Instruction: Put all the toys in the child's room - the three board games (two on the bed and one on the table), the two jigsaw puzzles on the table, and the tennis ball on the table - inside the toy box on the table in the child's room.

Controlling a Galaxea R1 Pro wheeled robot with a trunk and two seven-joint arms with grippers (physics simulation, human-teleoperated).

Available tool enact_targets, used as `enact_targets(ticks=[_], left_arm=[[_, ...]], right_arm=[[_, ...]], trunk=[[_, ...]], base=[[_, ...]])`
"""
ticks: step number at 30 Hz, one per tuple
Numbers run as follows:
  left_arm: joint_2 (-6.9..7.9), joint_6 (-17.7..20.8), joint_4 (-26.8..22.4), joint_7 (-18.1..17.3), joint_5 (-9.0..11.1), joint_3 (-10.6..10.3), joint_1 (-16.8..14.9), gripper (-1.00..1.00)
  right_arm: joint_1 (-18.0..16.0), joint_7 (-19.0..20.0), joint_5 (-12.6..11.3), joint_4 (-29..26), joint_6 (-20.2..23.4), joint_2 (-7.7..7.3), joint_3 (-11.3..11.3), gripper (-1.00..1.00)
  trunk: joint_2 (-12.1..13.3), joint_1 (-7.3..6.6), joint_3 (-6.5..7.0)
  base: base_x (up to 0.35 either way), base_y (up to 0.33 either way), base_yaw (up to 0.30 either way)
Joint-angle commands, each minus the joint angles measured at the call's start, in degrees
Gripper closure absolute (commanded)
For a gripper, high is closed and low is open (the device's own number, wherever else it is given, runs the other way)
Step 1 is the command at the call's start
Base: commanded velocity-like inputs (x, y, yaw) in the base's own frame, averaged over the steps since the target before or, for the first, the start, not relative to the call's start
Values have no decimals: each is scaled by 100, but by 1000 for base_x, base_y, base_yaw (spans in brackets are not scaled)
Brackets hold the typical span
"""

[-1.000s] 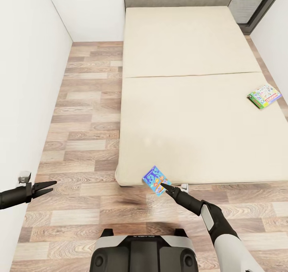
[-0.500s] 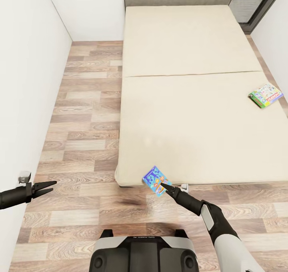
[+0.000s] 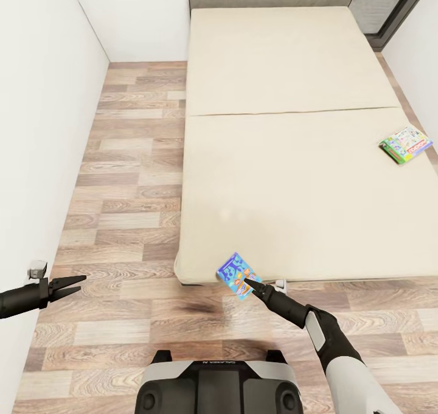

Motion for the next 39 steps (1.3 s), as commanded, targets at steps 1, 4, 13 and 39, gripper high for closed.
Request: enact_targets(ticks=[1,4,13,39], left_arm=[[1,60,1,-23,-4,2,-2,-100],[1,60,1,-23,-4,2,-2,-100],[1,60,1,-23,-4,2,-2,-100],[1,60,1,-23,1,9,-2,-100]], right_arm=[[-3,16,-1,-2,42,6,-30,-100],[-3,16,-1,-2,42,6,-30,-100],[-3,16,-1,-1,42,6,-30,-100],[-3,16,-1,-4,36,6,-30,-100]], trunk=[[-2,0,-3],[-2,0,-3],[-163,88,-74],[-163,88,-74]], base=[[0,0,0],[0,0,0],[0,0,0],[9,7,0]])
